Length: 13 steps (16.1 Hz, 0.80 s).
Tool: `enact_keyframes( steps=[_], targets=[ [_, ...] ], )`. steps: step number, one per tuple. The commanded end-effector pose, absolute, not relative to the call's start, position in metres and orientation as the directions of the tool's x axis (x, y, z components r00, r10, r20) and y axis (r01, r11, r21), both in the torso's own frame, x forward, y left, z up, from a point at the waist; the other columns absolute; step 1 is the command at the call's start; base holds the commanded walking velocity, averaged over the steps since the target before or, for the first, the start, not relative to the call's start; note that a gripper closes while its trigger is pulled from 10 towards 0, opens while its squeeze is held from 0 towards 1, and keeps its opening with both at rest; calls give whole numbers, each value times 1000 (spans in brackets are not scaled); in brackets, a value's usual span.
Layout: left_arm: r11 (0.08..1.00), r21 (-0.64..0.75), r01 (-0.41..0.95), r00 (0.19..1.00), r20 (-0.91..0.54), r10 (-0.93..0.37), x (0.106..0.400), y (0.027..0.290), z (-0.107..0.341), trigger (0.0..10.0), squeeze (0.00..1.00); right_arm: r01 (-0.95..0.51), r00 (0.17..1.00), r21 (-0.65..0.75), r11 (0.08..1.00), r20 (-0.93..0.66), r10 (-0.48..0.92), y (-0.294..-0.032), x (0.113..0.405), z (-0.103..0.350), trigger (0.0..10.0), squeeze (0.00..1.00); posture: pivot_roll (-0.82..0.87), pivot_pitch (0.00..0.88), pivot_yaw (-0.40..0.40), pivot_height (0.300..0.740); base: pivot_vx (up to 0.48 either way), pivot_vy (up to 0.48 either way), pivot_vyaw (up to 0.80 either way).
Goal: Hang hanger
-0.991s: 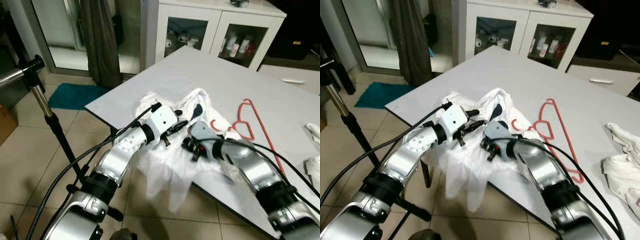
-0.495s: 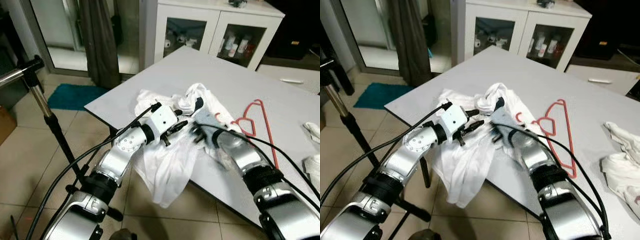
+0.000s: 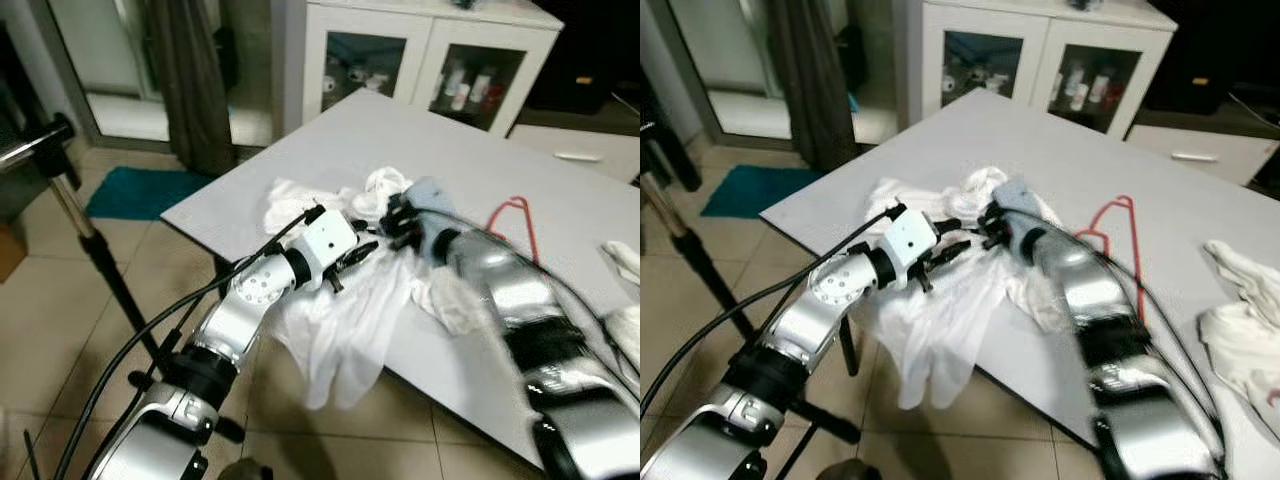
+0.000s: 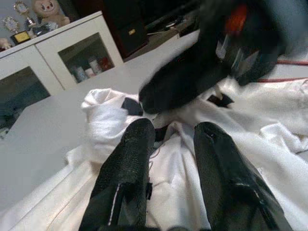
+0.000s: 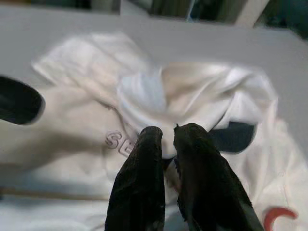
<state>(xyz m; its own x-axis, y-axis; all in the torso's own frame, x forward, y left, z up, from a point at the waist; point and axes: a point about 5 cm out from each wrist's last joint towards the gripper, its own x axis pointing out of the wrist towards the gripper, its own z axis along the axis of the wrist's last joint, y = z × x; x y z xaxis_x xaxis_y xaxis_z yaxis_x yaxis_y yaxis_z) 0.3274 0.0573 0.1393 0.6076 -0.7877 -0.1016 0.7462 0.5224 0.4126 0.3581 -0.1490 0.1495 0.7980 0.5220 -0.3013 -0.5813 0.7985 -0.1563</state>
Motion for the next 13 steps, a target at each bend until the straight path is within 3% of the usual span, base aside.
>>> enact_keyframes(
  steps=[1, 3, 6, 10, 13],
  targets=[
    [521, 415, 746, 604, -93, -792, 327, 55, 141, 10000, 0, -586, 797, -147, 797, -278, 536, -163, 354, 161, 10000, 0, 49, 0, -53, 723, 0, 0, 0],
    [518, 413, 749, 601, -97, -793, 326, 55, 140, 10000, 0, -594, 796, -229, 772, -305, 522, -178, 347, 165, 10000, 0, 48, 0, -54, 723, 0, 0, 0],
    [517, 408, 752, 601, -103, -793, 325, 56, 138, 10000, 0, -676, 729, -235, 699, -350, 588, -195, 321, 170, 10000, 0, 45, 0, -54, 723, 0, 0, 0],
    [509, 402, 761, 592, -109, -798, 324, 53, 136, 10000, 0, -848, 516, -146, 510, -450, 728, -177, 281, 145, 10000, 0, 39, 0, -49, 723, 0, 0, 0],
    [509, 399, 762, 593, -115, -797, 324, 55, 135, 10000, 0, -863, 481, -81, 498, -429, 764, -156, 277, 138, 10000, 0, 47, 0, -48, 723, 0, 0, 0]
  ],
)
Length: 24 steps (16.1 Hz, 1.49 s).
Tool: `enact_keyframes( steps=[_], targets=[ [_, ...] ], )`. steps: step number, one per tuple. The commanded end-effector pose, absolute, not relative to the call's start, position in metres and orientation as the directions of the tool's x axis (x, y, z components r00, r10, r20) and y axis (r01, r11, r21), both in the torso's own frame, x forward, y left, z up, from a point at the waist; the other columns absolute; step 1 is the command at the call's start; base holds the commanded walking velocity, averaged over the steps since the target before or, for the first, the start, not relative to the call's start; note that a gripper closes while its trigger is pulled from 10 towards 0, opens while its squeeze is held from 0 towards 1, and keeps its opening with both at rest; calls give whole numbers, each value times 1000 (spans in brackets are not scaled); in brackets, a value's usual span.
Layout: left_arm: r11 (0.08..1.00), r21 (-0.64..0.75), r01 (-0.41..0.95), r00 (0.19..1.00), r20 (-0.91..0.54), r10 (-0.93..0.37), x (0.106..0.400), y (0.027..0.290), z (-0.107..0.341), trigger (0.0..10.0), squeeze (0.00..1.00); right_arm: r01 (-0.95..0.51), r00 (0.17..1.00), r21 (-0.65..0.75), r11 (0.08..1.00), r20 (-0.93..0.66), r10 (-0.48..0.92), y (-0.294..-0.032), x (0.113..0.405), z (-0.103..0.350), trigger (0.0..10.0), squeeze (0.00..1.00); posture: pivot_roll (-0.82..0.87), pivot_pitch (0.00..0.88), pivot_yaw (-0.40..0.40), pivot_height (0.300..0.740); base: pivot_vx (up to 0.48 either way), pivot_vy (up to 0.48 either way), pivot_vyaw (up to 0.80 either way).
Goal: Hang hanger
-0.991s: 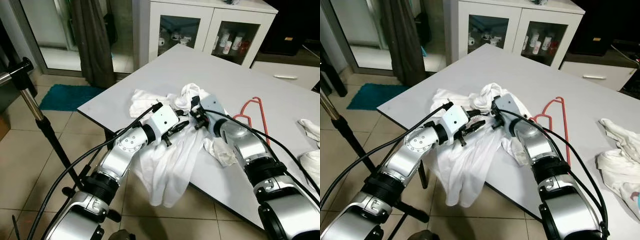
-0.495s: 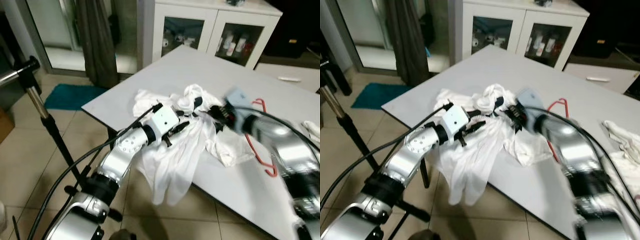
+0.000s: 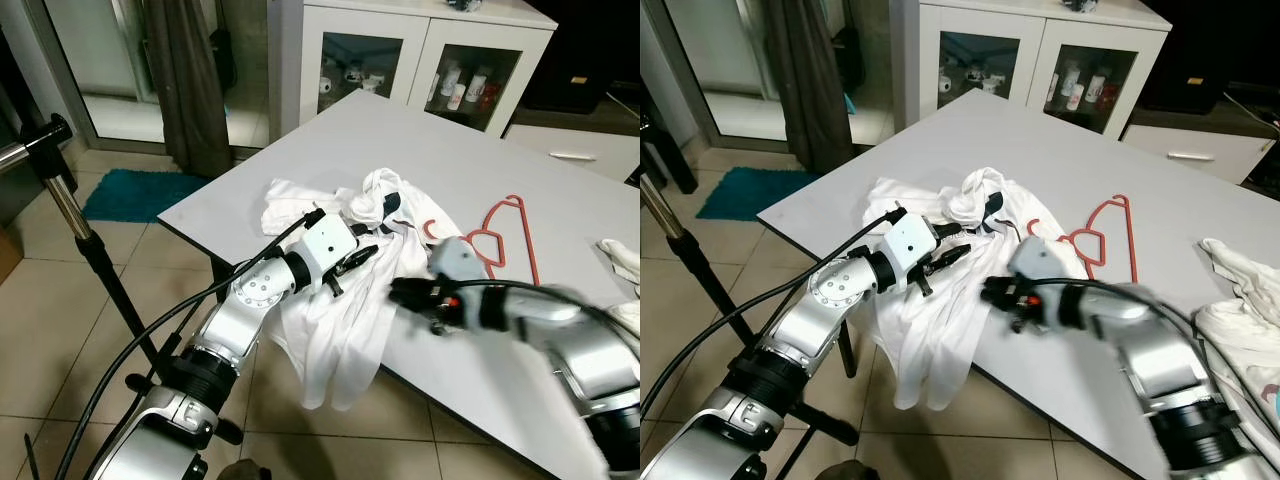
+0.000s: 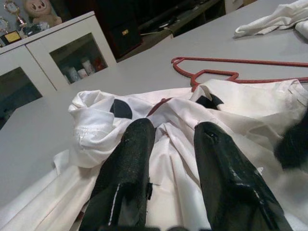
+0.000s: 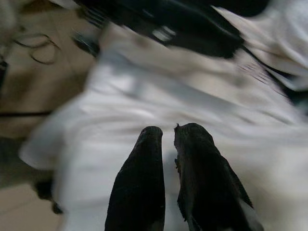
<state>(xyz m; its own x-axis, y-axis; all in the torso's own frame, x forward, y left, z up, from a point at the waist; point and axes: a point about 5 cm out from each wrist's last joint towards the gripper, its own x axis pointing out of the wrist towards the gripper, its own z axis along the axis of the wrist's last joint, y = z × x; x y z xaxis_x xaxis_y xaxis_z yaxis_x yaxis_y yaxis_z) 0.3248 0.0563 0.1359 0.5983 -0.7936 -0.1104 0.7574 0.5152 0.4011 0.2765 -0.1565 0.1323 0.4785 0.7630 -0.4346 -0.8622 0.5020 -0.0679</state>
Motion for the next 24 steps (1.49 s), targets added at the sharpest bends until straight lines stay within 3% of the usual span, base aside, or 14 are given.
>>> enact_keyframes(
  steps=[1, 7, 12, 16, 24],
  targets=[
    [512, 399, 761, 596, -117, -794, 324, 56, 135, 10000, 0, -874, 459, -63, 481, -430, 778, -150, 275, 135, 10000, 0, 50, 0, -48, 723, 0, 0, 0],
    [519, 396, 758, 605, -128, -786, 323, 61, 133, 10000, 0, -890, 408, -20, 455, -481, 776, -132, 279, 112, 10000, 0, 70, 0, -53, 723, 0, 0, 0],
    [520, 396, 757, 606, -127, -785, 323, 60, 134, 10000, 0, -850, 461, -62, 524, -571, 680, -139, 292, 94, 10000, 0, 67, 0, -54, 723, 0, 0, 0],
    [516, 398, 758, 602, -126, -788, 323, 59, 135, 10000, 0, -725, 605, -124, 677, -584, 541, -142, 317, 88, 10000, 0, 68, 0, -53, 723, 0, 0, 0],
    [517, 403, 756, 605, -126, -786, 323, 61, 135, 10000, 0, -515, 793, -193, 835, -478, 379, -139, 354, 100, 10000, 0, 79, 0, -54, 723, 0, 0, 0]
  ],
)
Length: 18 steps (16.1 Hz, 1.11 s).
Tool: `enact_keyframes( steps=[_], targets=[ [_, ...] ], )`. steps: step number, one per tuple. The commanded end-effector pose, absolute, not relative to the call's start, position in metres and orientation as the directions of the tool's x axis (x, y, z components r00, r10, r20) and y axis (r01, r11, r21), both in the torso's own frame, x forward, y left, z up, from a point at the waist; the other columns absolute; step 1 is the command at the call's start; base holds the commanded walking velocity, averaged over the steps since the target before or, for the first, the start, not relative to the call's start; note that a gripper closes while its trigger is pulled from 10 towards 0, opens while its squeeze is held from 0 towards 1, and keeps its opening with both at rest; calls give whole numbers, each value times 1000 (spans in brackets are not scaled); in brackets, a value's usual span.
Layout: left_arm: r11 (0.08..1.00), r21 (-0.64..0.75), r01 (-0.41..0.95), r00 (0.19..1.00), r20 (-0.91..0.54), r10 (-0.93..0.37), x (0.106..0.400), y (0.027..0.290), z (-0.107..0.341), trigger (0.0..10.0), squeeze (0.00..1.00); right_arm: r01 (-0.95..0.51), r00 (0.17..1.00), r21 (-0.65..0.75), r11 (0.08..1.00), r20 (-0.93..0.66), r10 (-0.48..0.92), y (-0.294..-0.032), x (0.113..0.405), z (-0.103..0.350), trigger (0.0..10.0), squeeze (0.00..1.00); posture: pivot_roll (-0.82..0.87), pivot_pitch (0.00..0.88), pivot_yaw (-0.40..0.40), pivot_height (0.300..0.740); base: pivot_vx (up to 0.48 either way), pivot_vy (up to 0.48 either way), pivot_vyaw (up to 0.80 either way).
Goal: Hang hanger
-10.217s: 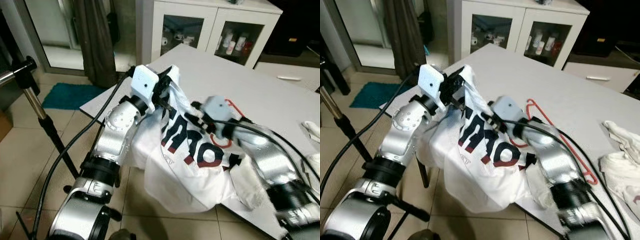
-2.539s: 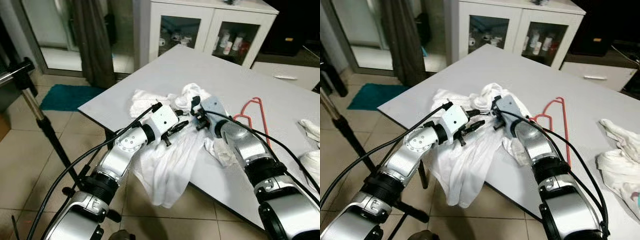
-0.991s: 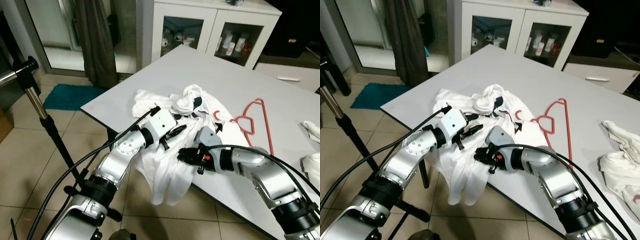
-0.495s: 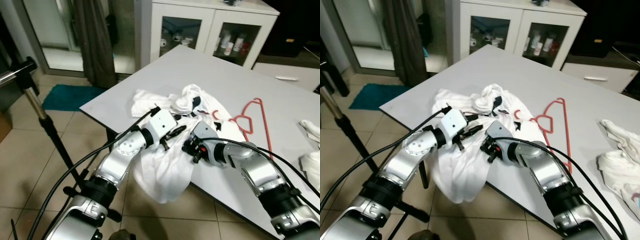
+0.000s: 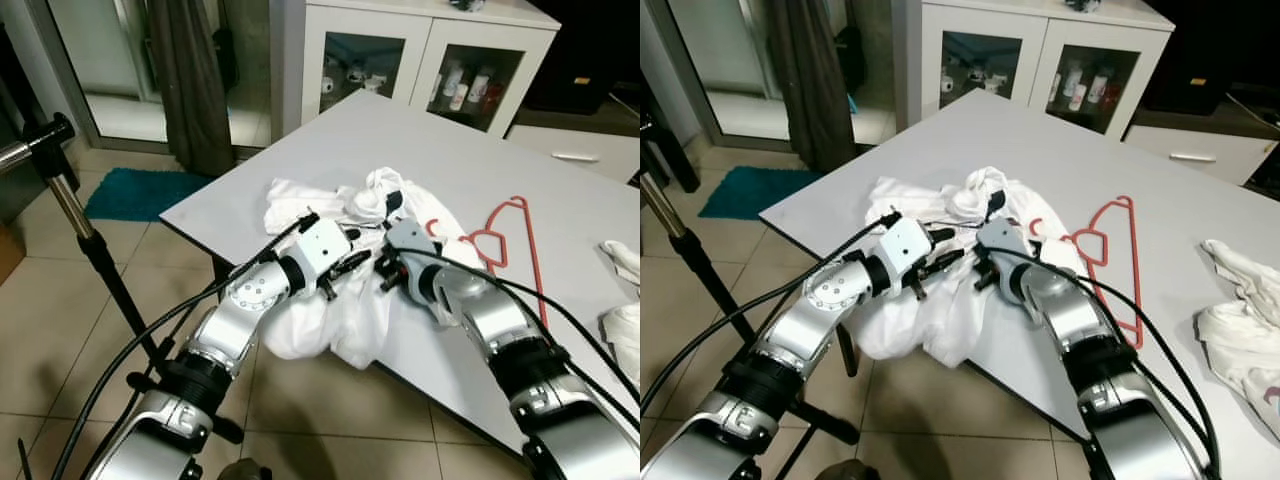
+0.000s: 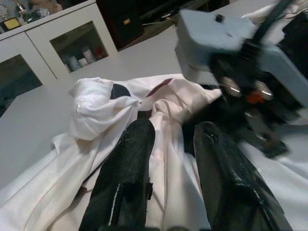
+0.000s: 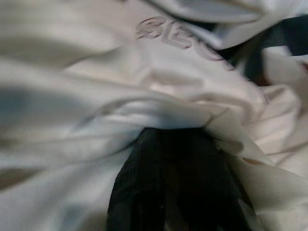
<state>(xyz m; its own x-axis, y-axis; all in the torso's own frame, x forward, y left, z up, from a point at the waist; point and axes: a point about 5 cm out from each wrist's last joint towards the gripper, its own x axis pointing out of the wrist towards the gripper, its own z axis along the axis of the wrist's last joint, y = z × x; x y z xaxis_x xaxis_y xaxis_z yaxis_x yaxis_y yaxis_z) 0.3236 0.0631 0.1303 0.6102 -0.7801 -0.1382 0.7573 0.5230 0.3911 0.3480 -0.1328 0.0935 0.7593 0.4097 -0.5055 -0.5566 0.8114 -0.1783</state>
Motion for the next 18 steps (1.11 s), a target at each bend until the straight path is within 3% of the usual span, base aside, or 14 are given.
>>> enact_keyframes(
  steps=[1, 8, 12, 18],
  targets=[
    [516, 403, 756, 604, -127, -787, 323, 61, 135, 10000, 0, -503, 802, -192, 843, -466, 372, -138, 356, 101, 10000, 0, 79, 0, -54, 723, 0, 0, 0],
    [509, 401, 762, 596, -125, -793, 322, 58, 135, 10000, 0, -374, 910, -164, 913, -253, 328, -132, 376, 140, 10000, 0, 75, 0, -52, 723, 0, 0, 0],
    [514, 396, 761, 599, -126, -791, 321, 58, 134, 10000, 0, -488, 872, -142, 861, -128, 473, -122, 370, 181, 10000, 0, 68, 0, -55, 723, 0, 0, 0],
    [517, 391, 762, 599, -119, -792, 321, 56, 134, 10000, 0, -540, 838, -131, 832, -173, 517, -131, 349, 171, 10000, 0, 58, 0, -60, 723, 0, 0, 0]
  ],
)
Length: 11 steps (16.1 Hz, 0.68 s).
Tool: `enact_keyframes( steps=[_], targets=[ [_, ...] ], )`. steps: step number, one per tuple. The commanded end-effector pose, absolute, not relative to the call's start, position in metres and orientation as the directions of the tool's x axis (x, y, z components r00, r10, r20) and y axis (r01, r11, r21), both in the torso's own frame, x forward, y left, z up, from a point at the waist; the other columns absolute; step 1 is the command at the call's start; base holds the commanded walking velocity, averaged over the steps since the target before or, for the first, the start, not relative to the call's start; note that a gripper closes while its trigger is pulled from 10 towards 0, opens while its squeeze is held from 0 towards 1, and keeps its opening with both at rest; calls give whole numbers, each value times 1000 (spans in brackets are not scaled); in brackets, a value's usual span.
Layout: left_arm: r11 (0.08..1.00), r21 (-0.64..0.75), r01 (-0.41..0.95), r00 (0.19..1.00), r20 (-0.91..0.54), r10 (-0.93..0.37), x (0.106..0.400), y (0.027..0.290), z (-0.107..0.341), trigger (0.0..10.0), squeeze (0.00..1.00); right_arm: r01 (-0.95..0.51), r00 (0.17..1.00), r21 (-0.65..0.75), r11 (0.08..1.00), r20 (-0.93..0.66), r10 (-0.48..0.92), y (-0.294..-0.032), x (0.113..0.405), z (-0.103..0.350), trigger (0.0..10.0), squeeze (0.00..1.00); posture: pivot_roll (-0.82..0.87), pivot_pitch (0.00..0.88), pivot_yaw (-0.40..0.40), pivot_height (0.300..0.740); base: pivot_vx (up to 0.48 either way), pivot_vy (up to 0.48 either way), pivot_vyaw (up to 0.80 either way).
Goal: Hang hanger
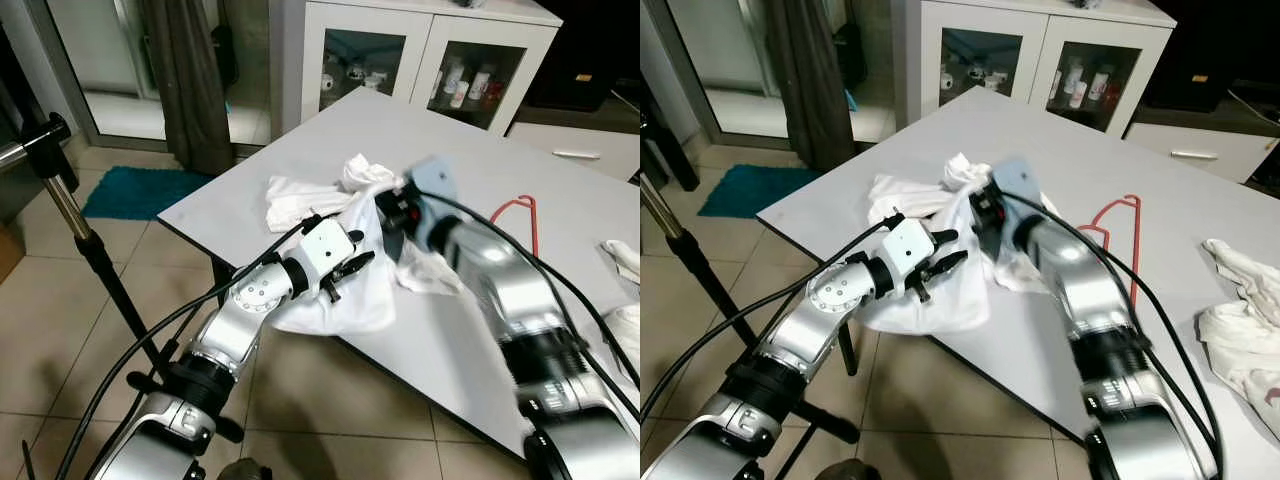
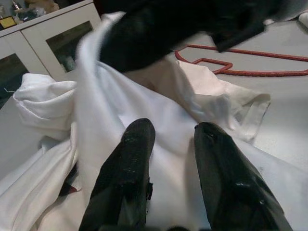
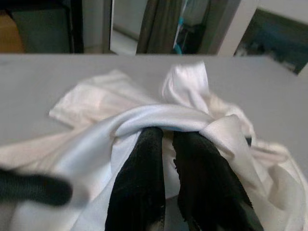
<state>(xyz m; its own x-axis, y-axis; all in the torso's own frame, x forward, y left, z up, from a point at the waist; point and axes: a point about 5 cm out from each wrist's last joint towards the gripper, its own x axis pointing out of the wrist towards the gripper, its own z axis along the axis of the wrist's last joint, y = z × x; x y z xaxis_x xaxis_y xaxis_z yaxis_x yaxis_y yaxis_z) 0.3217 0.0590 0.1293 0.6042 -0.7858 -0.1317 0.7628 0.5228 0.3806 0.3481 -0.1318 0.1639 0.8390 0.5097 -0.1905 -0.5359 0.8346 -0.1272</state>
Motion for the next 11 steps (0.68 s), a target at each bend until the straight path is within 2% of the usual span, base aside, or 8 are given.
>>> enact_keyframes(
  steps=[1, 3, 5, 8, 11],
  targets=[
    [517, 390, 762, 599, -121, -791, 321, 56, 133, 10000, 0, -560, 823, -128, 818, -195, 533, -132, 343, 167, 10000, 0, 56, 0, -58, 723, 0, 0, 0],
    [516, 389, 763, 598, -123, -792, 320, 57, 132, 10000, 0, -632, 769, -119, 766, -225, 599, -130, 329, 162, 10000, 0, 55, 0, -56, 723, 0, 0, 0],
    [513, 389, 765, 595, -124, -794, 320, 56, 132, 10000, 0, -739, 665, -106, 666, -274, 694, -119, 308, 154, 10000, 0, 50, 0, -55, 723, 0, 0, 0],
    [511, 390, 766, 594, -123, -795, 321, 55, 133, 10000, 0, -762, 635, -105, 639, -316, 705, -120, 301, 149, 10000, 0, 54, 0, -54, 723, 0, 0, 0],
    [514, 391, 764, 598, -126, -792, 321, 57, 132, 10000, 0, -841, 517, -64, 537, -390, 762, -121, 283, 137, 10000, 0, 59, 0, -56, 723, 0, 0, 0]
  ],
)
